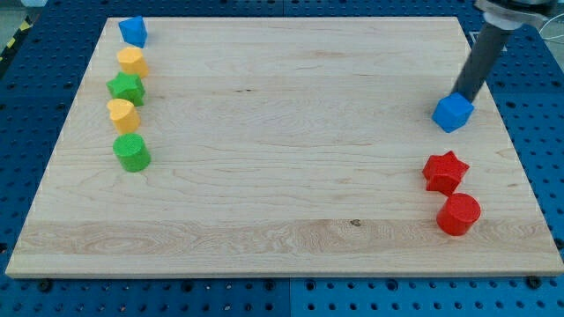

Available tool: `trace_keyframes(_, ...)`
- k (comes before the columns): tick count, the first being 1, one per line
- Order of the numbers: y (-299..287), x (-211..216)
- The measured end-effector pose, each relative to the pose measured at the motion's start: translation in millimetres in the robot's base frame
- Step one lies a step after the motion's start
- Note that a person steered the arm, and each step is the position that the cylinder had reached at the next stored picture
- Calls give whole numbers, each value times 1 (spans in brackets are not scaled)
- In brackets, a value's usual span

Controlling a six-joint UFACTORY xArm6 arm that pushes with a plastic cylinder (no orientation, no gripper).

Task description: Move blue cube towards red star

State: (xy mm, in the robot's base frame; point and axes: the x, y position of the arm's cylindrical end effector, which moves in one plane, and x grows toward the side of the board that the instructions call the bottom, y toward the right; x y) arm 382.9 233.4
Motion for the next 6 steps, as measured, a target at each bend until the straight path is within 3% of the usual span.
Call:
trace_keyframes(2, -16, 16)
trace_keyframes(4, 20, 20)
trace_keyframes(6, -32, 38)
